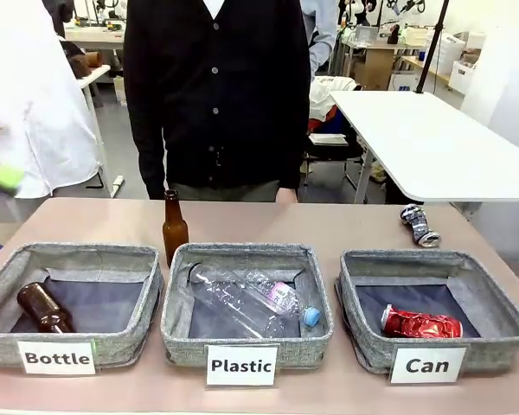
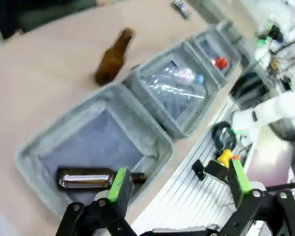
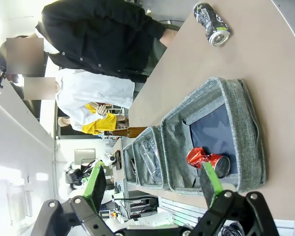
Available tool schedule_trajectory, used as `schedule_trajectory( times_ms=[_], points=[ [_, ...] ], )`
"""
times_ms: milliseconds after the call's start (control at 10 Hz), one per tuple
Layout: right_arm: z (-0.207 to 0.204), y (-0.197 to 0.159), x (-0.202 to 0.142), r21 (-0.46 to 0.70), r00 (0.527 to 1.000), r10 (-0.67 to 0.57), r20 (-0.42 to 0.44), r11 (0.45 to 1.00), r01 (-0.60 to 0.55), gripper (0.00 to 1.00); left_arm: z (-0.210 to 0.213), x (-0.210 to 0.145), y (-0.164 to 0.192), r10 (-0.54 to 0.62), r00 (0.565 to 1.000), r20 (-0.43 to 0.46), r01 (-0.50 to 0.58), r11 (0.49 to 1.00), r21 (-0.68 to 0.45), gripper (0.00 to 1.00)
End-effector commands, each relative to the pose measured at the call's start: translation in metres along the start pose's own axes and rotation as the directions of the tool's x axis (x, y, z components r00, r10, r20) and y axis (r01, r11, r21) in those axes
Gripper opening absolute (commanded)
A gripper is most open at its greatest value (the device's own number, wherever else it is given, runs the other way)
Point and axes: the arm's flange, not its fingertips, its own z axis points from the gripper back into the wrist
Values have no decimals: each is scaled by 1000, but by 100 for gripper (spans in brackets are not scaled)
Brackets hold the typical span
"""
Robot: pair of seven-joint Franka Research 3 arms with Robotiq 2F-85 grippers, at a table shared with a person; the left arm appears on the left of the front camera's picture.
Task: Sort the can waste into the basket.
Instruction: Pick up the can waste from the table and place it in the right Fabric basket.
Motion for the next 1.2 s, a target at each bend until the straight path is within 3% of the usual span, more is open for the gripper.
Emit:
schedule_trajectory(
  times_ms=[0,200,300,1100],
  points=[
    [0,1,1,29,999,27,18,999,-27,100,17,-33,72,222,959,176,-210,974,-82,100],
    [0,1,1,29,999,27,18,999,-27,100,18,-79,121,315,919,236,-283,945,-163,100],
    [0,1,1,29,999,27,18,999,-27,100,35,-76,81,249,958,140,-242,968,-66,100],
    [0,1,1,29,999,27,18,999,-27,100,35,-76,81,249,958,140,-242,968,-66,100]
  ],
)
